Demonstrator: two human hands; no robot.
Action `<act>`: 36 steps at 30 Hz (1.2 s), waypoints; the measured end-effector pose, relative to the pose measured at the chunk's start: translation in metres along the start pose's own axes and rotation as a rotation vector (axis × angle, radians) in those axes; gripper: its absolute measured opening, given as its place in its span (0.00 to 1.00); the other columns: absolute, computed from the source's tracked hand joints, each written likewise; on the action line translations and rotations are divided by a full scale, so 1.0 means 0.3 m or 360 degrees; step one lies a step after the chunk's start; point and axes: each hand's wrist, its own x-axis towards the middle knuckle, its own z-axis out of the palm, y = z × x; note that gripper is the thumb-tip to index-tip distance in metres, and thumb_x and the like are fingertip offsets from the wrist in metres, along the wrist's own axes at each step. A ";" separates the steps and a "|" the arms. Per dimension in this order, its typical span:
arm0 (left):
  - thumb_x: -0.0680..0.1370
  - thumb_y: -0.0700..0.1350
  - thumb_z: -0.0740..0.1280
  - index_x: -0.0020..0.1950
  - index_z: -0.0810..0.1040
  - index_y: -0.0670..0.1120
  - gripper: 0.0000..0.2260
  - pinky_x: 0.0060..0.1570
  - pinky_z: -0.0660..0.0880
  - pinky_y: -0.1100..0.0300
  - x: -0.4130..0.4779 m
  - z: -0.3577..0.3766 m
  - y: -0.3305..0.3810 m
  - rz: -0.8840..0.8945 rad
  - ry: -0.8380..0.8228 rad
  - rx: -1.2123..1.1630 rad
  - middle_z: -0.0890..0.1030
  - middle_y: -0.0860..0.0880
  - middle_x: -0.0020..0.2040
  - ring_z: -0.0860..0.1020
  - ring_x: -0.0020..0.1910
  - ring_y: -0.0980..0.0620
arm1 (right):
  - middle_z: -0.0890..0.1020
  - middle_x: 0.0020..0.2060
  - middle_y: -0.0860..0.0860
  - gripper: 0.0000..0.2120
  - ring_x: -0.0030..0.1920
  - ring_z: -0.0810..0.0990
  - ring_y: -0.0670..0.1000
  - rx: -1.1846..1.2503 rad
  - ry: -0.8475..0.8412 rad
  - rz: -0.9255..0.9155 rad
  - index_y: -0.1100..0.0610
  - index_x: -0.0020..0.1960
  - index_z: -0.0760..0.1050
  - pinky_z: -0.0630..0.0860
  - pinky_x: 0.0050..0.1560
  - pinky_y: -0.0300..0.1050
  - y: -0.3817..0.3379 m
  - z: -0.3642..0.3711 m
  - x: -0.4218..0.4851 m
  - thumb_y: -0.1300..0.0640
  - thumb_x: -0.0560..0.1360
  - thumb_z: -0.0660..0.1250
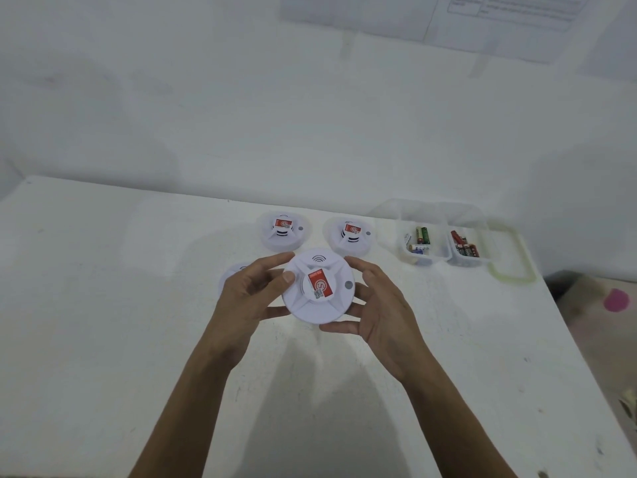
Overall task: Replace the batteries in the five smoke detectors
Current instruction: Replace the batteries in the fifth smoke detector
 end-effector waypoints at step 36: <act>0.77 0.41 0.63 0.52 0.82 0.43 0.09 0.48 0.74 0.57 0.538 -0.554 -0.162 -0.0071 0.1043 0.0844 0.84 0.45 0.48 0.79 0.45 0.46 | 0.75 0.51 0.56 0.21 0.44 0.75 0.53 -0.1140 -0.0164 0.0262 0.60 0.66 0.72 0.79 0.51 0.50 0.140 0.546 0.764 0.70 0.76 0.52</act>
